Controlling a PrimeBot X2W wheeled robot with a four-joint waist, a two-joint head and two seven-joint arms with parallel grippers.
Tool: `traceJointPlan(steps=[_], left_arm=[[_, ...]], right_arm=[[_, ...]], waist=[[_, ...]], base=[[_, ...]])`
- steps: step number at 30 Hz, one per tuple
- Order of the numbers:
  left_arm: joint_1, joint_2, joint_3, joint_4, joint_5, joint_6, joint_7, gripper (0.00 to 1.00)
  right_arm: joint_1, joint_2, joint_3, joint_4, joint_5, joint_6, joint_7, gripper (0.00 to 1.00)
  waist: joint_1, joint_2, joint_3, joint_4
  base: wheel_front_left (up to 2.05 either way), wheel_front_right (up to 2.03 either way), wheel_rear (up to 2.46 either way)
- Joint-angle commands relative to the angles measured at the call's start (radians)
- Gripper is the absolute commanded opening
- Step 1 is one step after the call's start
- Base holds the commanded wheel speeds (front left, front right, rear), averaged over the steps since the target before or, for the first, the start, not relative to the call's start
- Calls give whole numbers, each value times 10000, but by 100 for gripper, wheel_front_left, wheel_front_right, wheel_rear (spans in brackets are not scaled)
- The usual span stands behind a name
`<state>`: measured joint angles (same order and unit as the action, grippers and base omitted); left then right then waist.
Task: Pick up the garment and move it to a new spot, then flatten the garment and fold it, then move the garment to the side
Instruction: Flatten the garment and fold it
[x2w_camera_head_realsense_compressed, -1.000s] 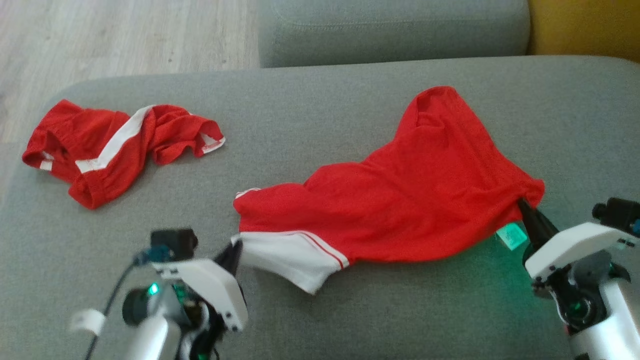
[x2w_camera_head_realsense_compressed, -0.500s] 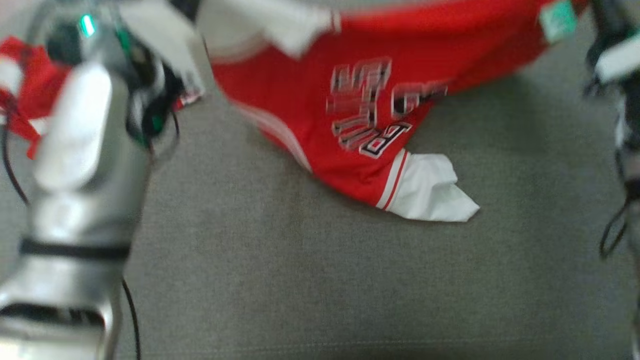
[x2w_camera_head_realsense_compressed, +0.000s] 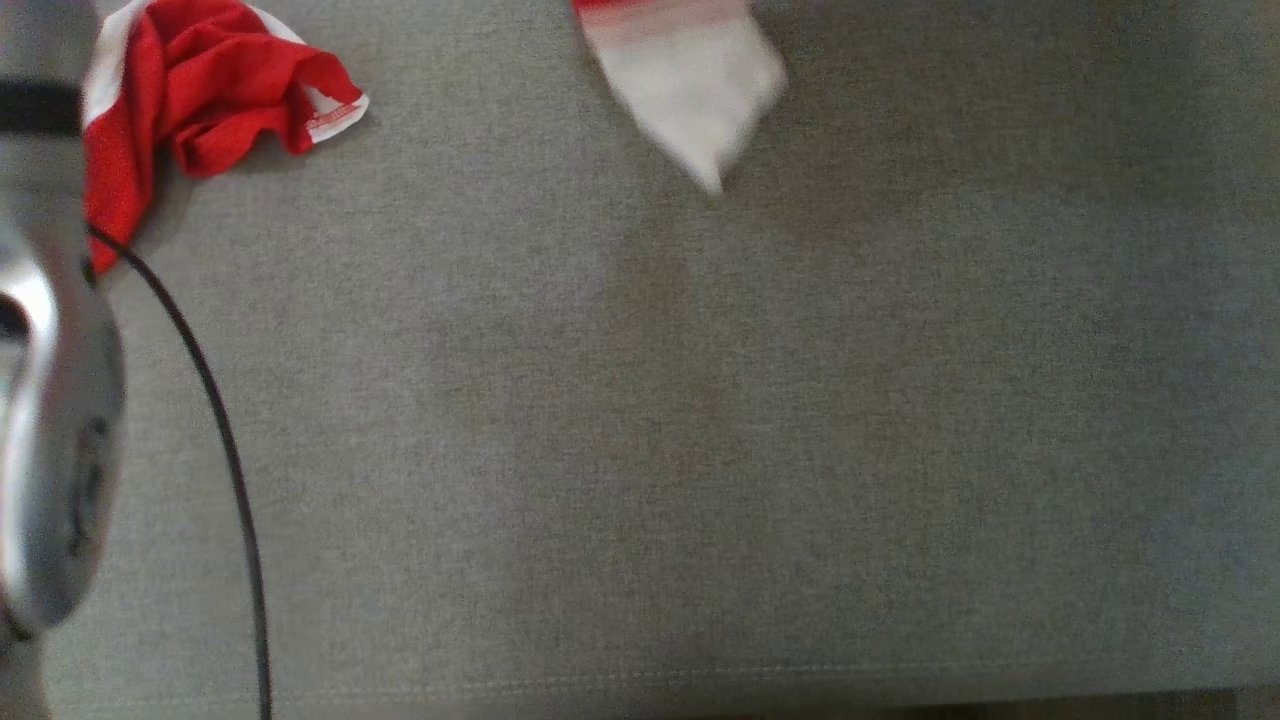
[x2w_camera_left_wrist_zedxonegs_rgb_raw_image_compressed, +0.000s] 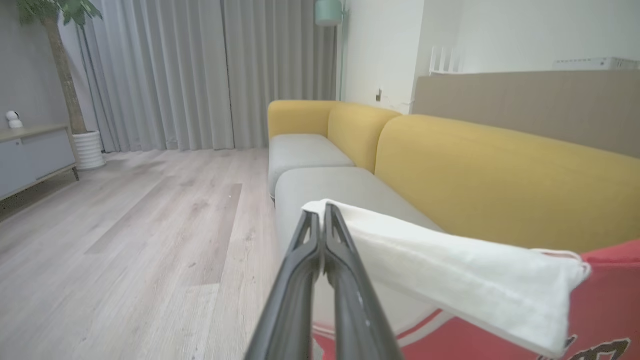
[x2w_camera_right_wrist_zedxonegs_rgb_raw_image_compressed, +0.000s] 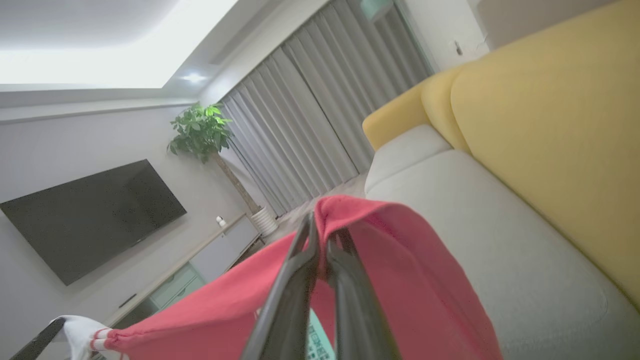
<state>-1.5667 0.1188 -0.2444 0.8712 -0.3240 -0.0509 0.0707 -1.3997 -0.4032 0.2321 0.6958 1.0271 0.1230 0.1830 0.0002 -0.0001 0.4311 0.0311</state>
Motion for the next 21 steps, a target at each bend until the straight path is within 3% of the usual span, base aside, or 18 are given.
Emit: traceJointPlan(steps=[1, 6, 10, 18, 21], left_arm=[[-1034, 425, 232, -53, -27, 88, -150, 0], [-2093, 411, 258, 895, -78, 39, -398, 0], [-2266, 363, 141, 1716, -167, -244, -359, 0], [-933, 514, -762, 2933, -50, -752, -102, 0], [-62, 451, -1250, 3092, -368, -788, 539, 0]], right_arm=[[-899, -216, 46, -151, 85, 77, -145, 0], [-1946, -482, 506, 300, 250, 77, -364, 0], [-1885, -668, 1090, 540, 446, 77, -353, 0], [567, -1179, 2665, 465, 1293, 77, 88, 0], [1779, -1458, 3194, 365, 1740, 77, 415, 0]], waist=[[-2, 1, -34, 29], [-2, 1, -124, 60], [-2, 1, -205, 121], [-2, 1, -1043, 273], [-2, 1, -1717, 310]], base=[[0, 0, 0], [0, 0, 0], [0, 0, 0], [0, 0, 0], [0, 0, 0]])
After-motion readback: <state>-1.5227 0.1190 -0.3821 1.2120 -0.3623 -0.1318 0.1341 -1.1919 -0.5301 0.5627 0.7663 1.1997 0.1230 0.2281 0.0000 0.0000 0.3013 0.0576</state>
